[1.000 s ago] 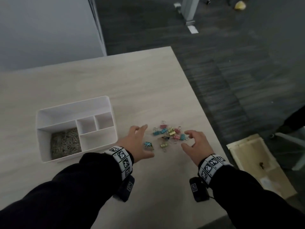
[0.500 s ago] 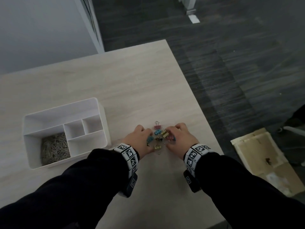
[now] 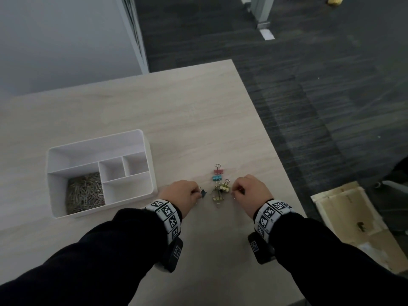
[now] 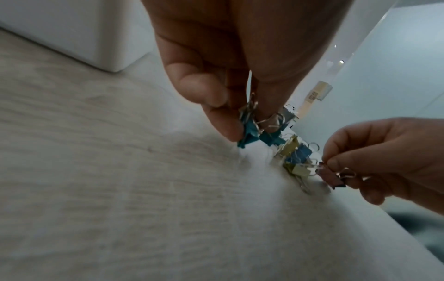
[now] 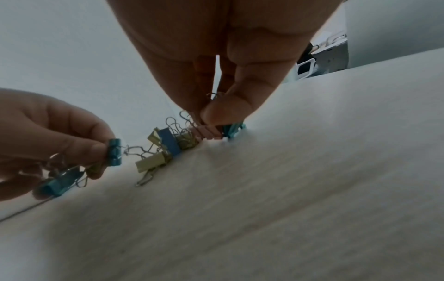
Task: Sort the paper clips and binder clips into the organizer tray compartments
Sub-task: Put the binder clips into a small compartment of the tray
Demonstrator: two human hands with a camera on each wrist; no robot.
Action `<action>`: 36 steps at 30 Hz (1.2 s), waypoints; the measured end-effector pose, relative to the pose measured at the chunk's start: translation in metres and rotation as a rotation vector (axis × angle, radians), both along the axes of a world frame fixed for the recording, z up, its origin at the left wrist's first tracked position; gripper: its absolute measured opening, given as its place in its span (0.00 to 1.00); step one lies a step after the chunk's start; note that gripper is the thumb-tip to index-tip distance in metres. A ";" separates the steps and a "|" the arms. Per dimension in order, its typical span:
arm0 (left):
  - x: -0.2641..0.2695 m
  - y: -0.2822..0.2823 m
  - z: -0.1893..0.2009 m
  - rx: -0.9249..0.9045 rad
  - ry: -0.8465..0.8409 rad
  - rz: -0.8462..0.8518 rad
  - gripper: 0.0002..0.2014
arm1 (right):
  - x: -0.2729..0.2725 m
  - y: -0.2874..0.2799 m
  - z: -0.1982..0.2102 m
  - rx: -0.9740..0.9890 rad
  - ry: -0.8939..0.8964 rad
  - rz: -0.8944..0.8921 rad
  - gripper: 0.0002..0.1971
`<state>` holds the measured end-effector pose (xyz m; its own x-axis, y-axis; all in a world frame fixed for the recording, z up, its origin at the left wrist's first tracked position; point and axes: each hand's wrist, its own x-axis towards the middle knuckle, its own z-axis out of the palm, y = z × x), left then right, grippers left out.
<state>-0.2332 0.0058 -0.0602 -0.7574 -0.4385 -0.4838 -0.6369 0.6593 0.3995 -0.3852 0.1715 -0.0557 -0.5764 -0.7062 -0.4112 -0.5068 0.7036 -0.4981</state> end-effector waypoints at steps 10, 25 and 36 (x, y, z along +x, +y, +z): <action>0.066 -0.034 0.037 0.317 0.321 0.505 0.05 | 0.030 -0.035 0.018 -0.300 -0.021 -0.069 0.04; 0.140 -0.111 0.043 -0.088 0.251 0.344 0.11 | 0.139 -0.169 0.035 -0.357 -0.167 0.251 0.04; 0.132 -0.108 0.035 -0.255 -0.038 0.075 0.14 | 0.138 -0.188 0.036 -0.026 0.157 0.578 0.12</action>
